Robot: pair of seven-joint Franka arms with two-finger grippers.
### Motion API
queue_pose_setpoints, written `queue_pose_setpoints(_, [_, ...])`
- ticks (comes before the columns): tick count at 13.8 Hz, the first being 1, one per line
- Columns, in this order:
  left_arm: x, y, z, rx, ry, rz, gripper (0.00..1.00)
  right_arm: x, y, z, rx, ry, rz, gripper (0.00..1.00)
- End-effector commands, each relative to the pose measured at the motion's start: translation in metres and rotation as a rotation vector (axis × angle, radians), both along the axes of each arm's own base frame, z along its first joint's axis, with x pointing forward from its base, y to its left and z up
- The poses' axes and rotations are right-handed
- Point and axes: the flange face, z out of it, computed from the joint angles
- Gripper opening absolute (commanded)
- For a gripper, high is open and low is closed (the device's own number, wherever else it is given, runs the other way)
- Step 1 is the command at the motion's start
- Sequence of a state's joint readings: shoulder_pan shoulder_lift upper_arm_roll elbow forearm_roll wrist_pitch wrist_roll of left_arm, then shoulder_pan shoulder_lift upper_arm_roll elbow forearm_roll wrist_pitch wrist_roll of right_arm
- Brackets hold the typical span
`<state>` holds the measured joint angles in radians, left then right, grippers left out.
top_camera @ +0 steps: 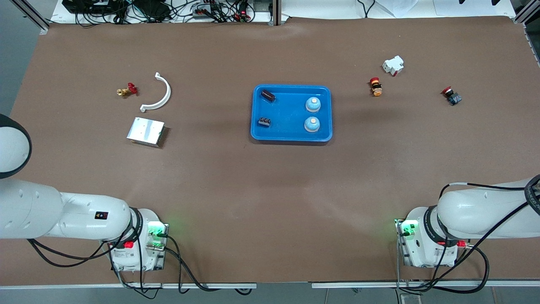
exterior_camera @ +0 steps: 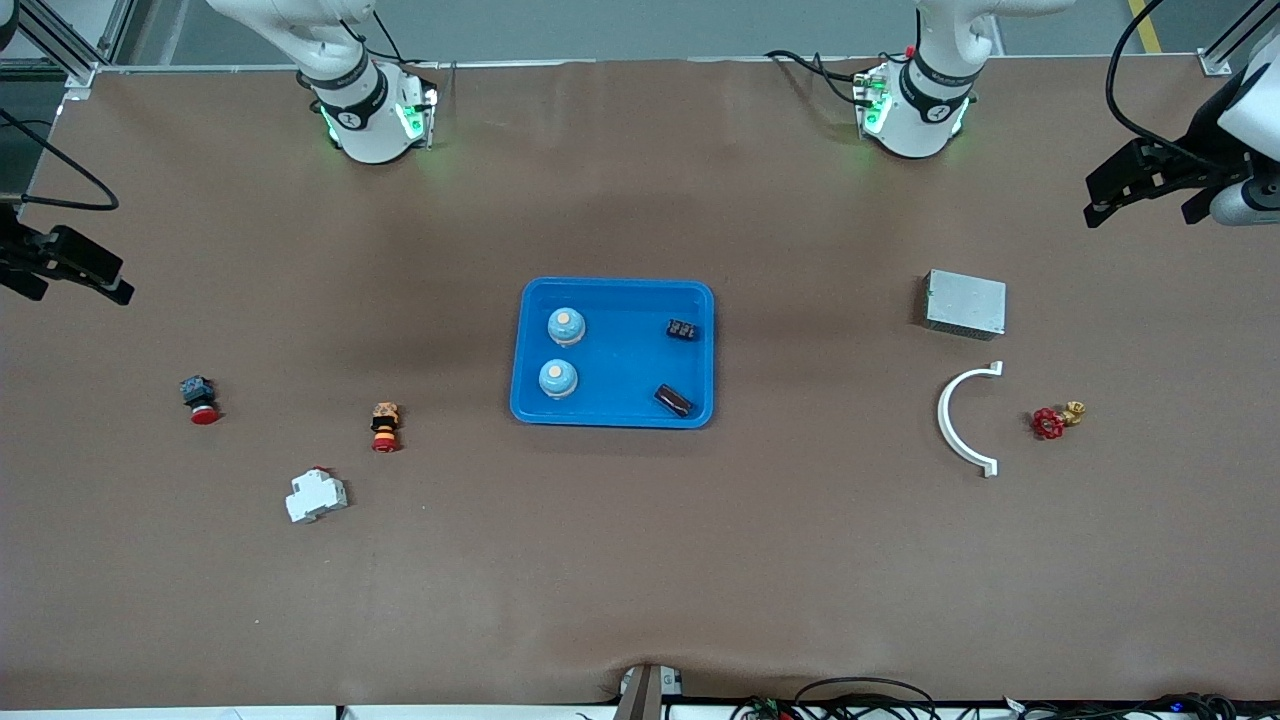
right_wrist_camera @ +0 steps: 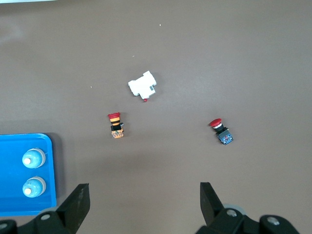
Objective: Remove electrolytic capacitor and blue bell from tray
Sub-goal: 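Move the left gripper toward the blue tray while the right gripper starts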
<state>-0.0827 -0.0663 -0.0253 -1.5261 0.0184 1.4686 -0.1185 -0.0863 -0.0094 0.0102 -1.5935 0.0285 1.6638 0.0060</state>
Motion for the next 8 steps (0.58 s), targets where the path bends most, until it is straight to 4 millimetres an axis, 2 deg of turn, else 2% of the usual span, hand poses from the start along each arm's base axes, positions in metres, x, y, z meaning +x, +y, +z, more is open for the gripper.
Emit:
queue_pose_setpoints(1, [-0.002, 0.004, 0.007, 0.02, -0.002, -0.003, 1.0, -0.003, 0.0, 0.005, -0.009, 0.001, 0.003, 1.0])
queue_pose_setpoints(4, [0.001, 0.001, 0.01, 0.018, -0.013, -0.009, 1.0, -0.003, 0.0, 0.005, -0.009, 0.001, 0.003, 1.0])
queue_pose_setpoints(5, [0.007, 0.002, 0.003, 0.018, 0.002, -0.009, 1.0, -0.003, 0.0, 0.005, -0.009, 0.001, 0.003, 1.0])
queue_pose_setpoints(6, [0.008, -0.002, 0.004, 0.018, -0.002, -0.008, 1.0, -0.003, 0.0, 0.005, -0.009, 0.001, 0.001, 1.0])
queue_pose_setpoints(8, [0.013, -0.012, -0.007, 0.007, 0.018, -0.005, 1.0, -0.003, 0.002, 0.005, -0.009, 0.001, 0.004, 1.0])
